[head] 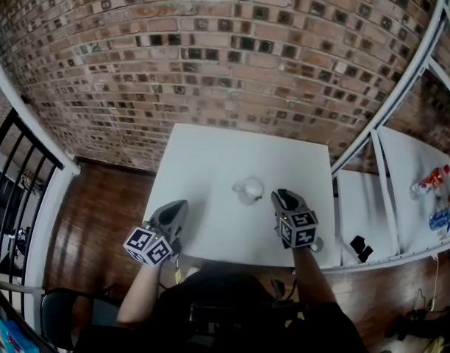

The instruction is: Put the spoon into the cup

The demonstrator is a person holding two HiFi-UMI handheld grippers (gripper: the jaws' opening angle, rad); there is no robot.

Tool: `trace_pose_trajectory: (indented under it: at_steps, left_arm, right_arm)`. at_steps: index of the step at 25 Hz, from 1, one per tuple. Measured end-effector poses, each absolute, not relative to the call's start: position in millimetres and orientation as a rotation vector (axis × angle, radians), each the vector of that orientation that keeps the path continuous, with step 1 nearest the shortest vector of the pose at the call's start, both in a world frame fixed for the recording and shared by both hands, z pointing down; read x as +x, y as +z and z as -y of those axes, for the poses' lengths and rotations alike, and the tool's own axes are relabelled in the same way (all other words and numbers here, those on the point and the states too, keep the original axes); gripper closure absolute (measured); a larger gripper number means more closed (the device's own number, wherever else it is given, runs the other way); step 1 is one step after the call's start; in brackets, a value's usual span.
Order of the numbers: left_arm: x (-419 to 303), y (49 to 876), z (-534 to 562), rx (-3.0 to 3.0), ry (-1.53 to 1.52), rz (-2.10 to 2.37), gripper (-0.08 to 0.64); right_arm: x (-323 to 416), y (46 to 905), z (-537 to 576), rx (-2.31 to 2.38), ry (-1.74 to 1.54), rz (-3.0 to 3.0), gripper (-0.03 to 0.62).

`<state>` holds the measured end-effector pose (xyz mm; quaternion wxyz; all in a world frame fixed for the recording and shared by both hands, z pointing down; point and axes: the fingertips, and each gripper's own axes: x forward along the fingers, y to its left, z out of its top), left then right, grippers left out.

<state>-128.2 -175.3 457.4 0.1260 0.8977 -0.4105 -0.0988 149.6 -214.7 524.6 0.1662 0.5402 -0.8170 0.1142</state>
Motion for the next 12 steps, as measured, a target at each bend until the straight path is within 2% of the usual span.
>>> trace_pose_trajectory:
  at_steps: [4,12]
  left_arm:
    - [-102.8,457.4,174.0,2.647,-0.271,1.116,0.555]
    - [-80.5,453.6,173.8,2.68,-0.276,1.048,0.555]
  right_arm:
    - [175.7,500.4,196.8,1.669,0.294,2.356,0.586]
    - [222.2,486.2,168.1,1.841,0.279,2.299,0.589]
